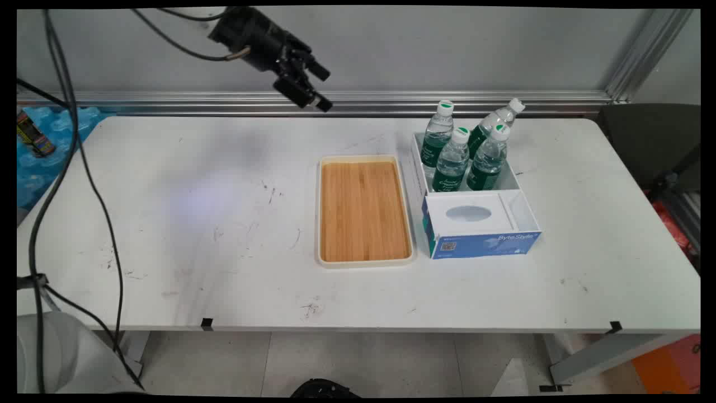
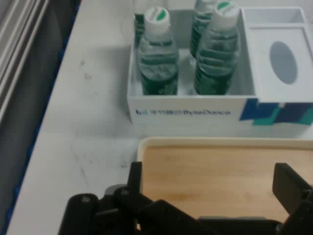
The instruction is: Pick up the green bottle from the white box
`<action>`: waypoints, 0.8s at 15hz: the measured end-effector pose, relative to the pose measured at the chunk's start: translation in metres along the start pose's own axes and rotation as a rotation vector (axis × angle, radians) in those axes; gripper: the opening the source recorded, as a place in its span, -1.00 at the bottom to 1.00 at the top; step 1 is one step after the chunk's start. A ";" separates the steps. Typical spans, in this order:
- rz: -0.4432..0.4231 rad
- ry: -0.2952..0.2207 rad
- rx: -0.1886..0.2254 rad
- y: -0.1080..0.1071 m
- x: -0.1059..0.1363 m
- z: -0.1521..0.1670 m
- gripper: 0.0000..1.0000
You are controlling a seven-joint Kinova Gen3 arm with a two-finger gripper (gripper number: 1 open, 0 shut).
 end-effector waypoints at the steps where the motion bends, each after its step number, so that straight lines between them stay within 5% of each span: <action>1: 0.008 0.007 -0.003 -0.007 0.005 0.008 1.00; 12: 0.034 0.041 -0.098 -0.057 0.040 0.122 1.00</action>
